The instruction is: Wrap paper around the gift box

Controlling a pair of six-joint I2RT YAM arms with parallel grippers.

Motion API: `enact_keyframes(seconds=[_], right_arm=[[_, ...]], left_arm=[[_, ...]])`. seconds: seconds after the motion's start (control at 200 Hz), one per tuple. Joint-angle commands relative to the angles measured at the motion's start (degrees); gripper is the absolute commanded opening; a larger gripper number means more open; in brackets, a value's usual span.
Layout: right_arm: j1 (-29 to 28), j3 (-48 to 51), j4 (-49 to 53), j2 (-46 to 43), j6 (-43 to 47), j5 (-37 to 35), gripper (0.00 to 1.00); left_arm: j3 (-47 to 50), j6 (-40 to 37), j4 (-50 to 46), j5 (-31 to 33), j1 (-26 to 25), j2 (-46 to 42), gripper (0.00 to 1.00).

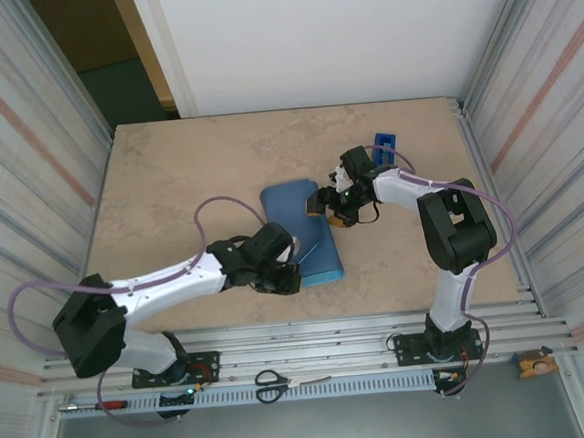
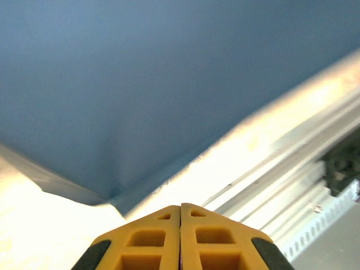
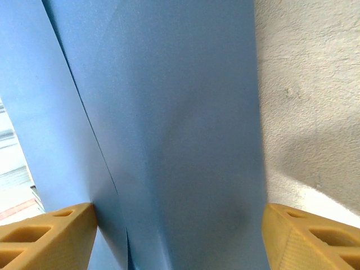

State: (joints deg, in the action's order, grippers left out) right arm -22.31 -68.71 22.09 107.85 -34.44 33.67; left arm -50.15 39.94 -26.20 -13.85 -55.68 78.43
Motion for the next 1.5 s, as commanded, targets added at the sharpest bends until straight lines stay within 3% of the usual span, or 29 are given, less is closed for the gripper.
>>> enact_keyframes(seconds=[0.0,0.21,0.331,0.501,0.631,0.827,1.017,1.132,1.238,1.278,1.348,1.423,1.498], right_arm=[[-0.9,3.0,6.9,1.8,-0.7,-7.0,0.75],[-0.8,3.0,7.1,1.8,-0.7,-7.1,0.75],[-0.9,3.0,6.9,1.8,-0.7,-7.1,0.75],[-1.1,2.4,7.2,2.1,-0.8,-7.0,0.75],[-1.0,2.4,7.4,2.1,-0.7,-7.2,0.75],[-1.1,2.5,7.3,2.0,-0.7,-7.2,0.75],[-1.0,2.6,7.3,1.7,-0.6,-7.0,0.75],[-1.0,2.7,7.2,1.7,-0.6,-7.0,0.75],[-1.0,2.8,7.0,1.7,-0.6,-7.0,0.74],[-1.0,2.7,7.0,1.7,-0.6,-6.9,0.73],[-1.0,2.9,7.0,1.7,-0.6,-6.9,0.70],[-1.0,3.1,6.9,1.5,-0.6,-6.9,0.70],[-1.0,3.1,7.0,1.7,-0.6,-6.7,0.70]], left_arm=[[-1.0,-3.3,2.1,1.9,0.0,-6.0,0.09],[2.8,0.4,3.7,8.0,4.8,-11.4,0.03],[2.2,0.3,5.1,4.3,7.9,-8.3,0.06],[-1.3,-0.3,2.3,3.0,6.3,-0.2,0.02],[-1.3,0.7,-0.5,5.1,2.5,2.9,0.01],[-2.0,0.1,-1.7,3.2,-1.0,7.4,0.00],[-4.2,-1.6,-2.5,5.3,-1.8,0.6,0.00],[-4.8,-3.0,-0.5,5.8,-0.2,-7.9,0.08],[-4.5,-2.9,0.1,1.0,7.4,-10.2,0.25],[-5.0,-3.0,-0.5,-1.0,10.9,-9.1,0.31],[-7.4,-3.2,-3.8,-2.0,16.1,-5.2,0.52],[-9.9,-4.7,-4.8,-3.9,20.4,0.4,0.64],[-12.5,-5.0,-4.3,-5.7,23.5,6.2,0.69]])
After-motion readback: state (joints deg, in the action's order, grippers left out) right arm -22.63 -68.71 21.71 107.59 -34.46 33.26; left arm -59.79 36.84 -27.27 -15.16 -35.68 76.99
